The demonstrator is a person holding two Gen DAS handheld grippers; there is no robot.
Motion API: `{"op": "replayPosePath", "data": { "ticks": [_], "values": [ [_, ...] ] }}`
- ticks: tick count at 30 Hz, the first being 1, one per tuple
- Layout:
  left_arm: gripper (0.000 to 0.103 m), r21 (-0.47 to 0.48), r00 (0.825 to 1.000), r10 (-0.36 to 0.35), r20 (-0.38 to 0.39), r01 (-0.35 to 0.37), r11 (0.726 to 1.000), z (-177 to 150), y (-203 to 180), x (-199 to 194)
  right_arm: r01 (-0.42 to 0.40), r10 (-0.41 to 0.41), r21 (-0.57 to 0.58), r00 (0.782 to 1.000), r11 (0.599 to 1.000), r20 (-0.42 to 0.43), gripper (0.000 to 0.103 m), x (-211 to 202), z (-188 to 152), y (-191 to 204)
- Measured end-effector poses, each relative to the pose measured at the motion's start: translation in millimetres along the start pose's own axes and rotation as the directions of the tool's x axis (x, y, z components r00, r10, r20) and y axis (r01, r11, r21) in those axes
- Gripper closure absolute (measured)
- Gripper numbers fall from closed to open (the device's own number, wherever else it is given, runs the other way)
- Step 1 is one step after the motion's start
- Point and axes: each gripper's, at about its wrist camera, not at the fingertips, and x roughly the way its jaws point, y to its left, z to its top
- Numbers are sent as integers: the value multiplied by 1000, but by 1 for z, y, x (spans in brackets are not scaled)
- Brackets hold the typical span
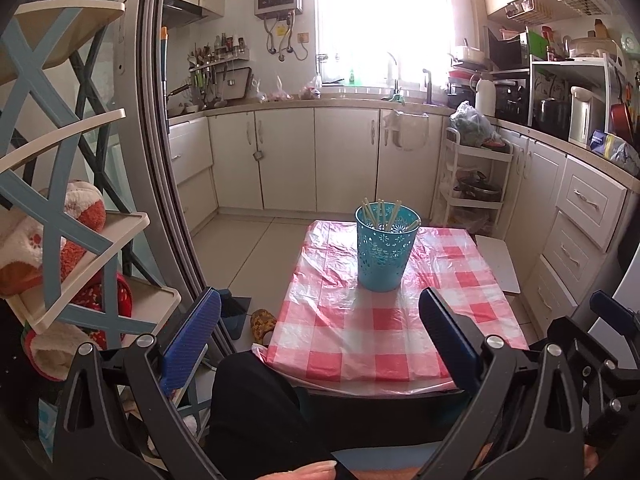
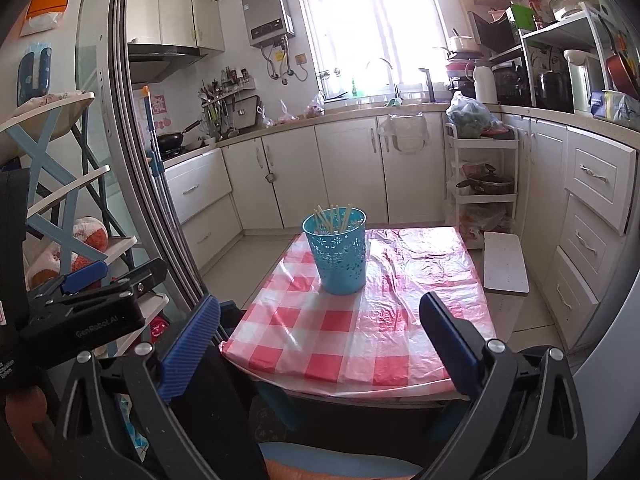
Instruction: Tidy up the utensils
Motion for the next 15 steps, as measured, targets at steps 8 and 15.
{"op": "replayPosePath", "data": {
  "ticks": [8, 15],
  "values": [
    [8, 1, 1000, 0, 4, 0, 1000, 1, 1, -2, -1, 1, -3, 1000, 1000, -1, 7, 0, 0, 1],
    [8, -2, 1000, 0, 4, 0, 1000, 1, 1, -2, -7, 7, -2, 1000, 1000, -15, 7, 2, -2, 0]
  ]
}}
